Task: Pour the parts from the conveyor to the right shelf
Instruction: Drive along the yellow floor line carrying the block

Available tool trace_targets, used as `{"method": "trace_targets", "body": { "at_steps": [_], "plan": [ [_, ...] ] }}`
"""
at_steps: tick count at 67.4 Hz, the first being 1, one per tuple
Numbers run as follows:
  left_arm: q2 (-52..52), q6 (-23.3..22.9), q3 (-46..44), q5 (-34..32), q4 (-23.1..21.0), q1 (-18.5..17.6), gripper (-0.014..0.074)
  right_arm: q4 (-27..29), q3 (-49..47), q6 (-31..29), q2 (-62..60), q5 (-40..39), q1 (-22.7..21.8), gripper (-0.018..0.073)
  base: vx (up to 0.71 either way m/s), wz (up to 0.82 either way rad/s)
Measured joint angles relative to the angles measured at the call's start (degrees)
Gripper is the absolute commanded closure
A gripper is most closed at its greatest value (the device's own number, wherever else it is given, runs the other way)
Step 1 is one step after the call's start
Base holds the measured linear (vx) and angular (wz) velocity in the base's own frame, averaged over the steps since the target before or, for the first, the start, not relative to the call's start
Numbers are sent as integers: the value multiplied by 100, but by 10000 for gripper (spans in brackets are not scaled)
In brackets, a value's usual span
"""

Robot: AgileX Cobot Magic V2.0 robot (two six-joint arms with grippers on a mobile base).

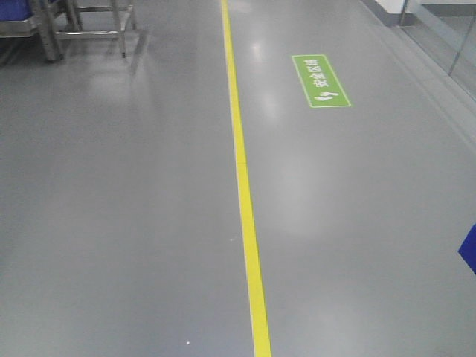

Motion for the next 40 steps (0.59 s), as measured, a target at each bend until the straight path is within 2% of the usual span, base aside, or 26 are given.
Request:
{"method": "trace_targets", "body": {
  "at_steps": [21, 40],
  "plan": [
    [0, 0, 0, 0, 0, 0, 603, 0, 0, 0, 0, 0, 0, 561, 17, -17],
    [0, 0, 0, 0, 0, 0, 603, 0, 0, 0, 0, 0, 0, 561, 33, 15]
  ]
}}
